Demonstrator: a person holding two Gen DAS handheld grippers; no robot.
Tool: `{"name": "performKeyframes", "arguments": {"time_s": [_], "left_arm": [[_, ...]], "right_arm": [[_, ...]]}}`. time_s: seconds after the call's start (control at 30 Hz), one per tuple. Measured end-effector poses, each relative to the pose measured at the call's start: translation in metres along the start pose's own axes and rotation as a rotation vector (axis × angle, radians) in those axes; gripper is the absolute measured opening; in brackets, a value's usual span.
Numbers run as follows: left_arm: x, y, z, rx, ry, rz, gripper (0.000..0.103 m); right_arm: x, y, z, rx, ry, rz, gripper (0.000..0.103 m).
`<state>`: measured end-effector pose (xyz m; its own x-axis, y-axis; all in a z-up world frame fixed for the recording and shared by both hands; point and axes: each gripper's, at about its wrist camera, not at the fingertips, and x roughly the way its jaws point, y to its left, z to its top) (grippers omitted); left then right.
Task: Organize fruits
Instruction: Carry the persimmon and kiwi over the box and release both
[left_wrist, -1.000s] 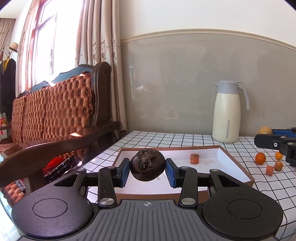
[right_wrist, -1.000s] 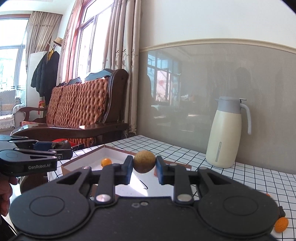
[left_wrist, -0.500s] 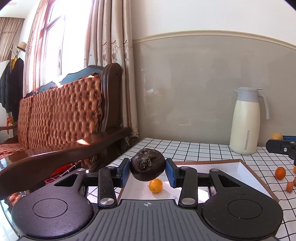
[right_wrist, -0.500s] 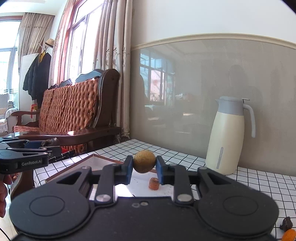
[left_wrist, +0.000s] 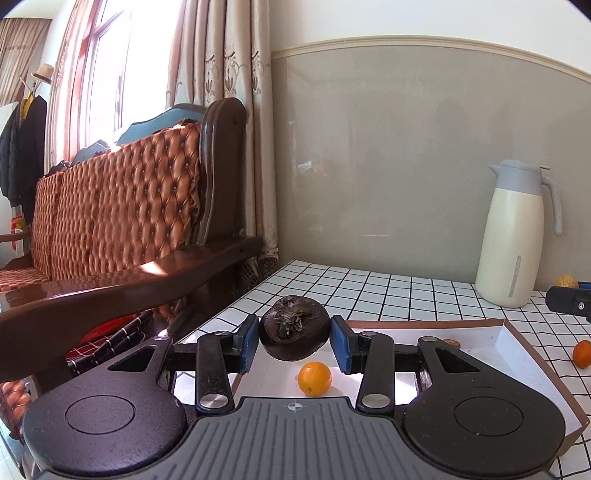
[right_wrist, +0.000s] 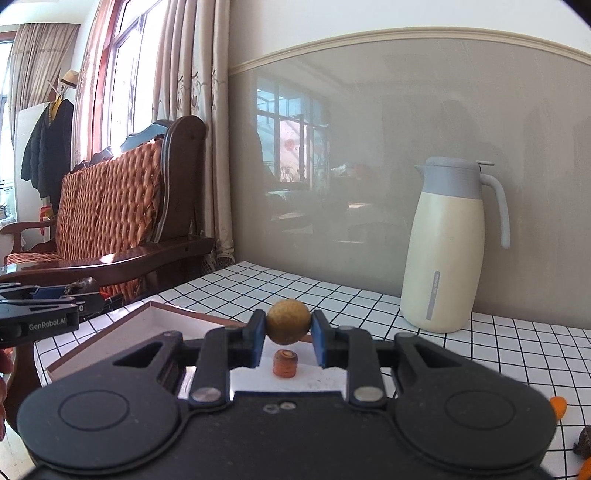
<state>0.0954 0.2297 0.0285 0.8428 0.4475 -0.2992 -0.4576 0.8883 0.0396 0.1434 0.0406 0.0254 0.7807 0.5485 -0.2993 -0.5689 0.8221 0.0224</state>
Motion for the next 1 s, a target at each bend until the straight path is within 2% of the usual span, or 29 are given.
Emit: {"name": "performKeyframes", "arguments": {"time_s": [0.33,0.57,0.8,1.0], "left_arm": [[0.030,-0.009,0.004,0.012,0.045,-0.010,0.042],[0.048,0.001,0.015,-0.004,0.062,0.007,0.042],[0.073,0.002,0.013,0.010,0.119,0.002,0.042],[0.086,-0.005,0.016,0.026,0.135,-0.009,0.042]], "right_arm": [[0.031,-0.011,0.002,0.007,0.040,-0.018,0.018],[0.049,-0.016,0.004,0.020,0.089,-0.026,0.018],[0.073,-0.020,0.000,0.023,0.170,-0.026,0.018],[0.088,-0.023,0.000,0.024,0.217,-0.016,0.018]]}}
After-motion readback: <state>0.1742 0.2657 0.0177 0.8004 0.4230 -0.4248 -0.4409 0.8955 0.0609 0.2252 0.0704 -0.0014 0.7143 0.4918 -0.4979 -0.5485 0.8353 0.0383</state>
